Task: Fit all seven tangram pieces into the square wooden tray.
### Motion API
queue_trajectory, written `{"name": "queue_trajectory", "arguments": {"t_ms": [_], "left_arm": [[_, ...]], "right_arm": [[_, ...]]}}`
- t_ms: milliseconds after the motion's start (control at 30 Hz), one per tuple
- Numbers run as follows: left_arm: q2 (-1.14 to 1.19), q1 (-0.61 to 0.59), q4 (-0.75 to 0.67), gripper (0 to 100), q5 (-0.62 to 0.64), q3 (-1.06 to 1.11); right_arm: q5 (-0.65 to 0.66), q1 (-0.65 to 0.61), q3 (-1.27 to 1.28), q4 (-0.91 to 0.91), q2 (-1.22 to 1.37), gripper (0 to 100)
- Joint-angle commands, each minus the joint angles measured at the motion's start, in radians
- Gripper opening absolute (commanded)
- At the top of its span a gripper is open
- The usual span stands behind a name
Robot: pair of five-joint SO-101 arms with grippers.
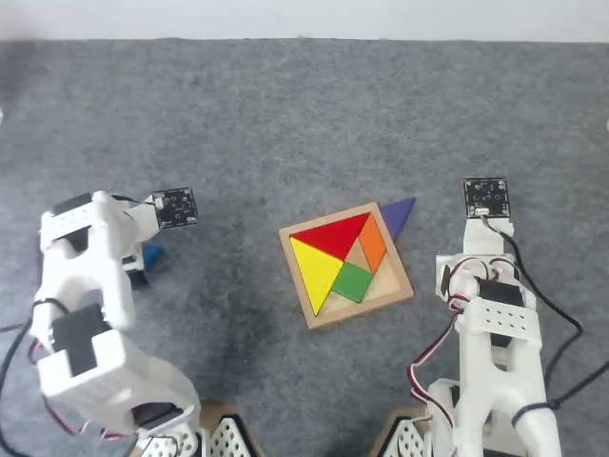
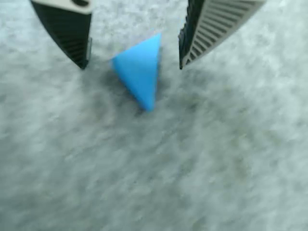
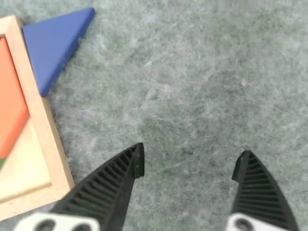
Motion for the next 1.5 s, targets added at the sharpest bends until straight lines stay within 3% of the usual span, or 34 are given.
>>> {"name": "queue_trajectory", "arguments": {"t_ms": [0, 433, 733, 1067, 1467], "left_arm": [[-0.009, -0.017, -0.089, 28, -0.037, -0.054], [-0.009, 0.035, -0.087, 24, 0.015, -0.027], [-0.014, 0.080, 0.020, 24, 0.031, -0.036], [-0.009, 0.126, 0.020, 24, 0.364, -0.076], [-0.009, 0.072, 0.021, 24, 0.315, -0.073]], "right_arm": [[-0.002, -0.002, -0.021, -0.016, -0.027, 30.7], [-0.002, -0.005, -0.021, -0.016, -0.027, 30.7], [-0.002, -0.005, -0.021, -0.018, -0.027, 30.7], [-0.002, -0.007, -0.021, -0.018, -0.027, 30.7], [-0.002, -0.007, -0.021, -0.016, -0.027, 30.7]]}}
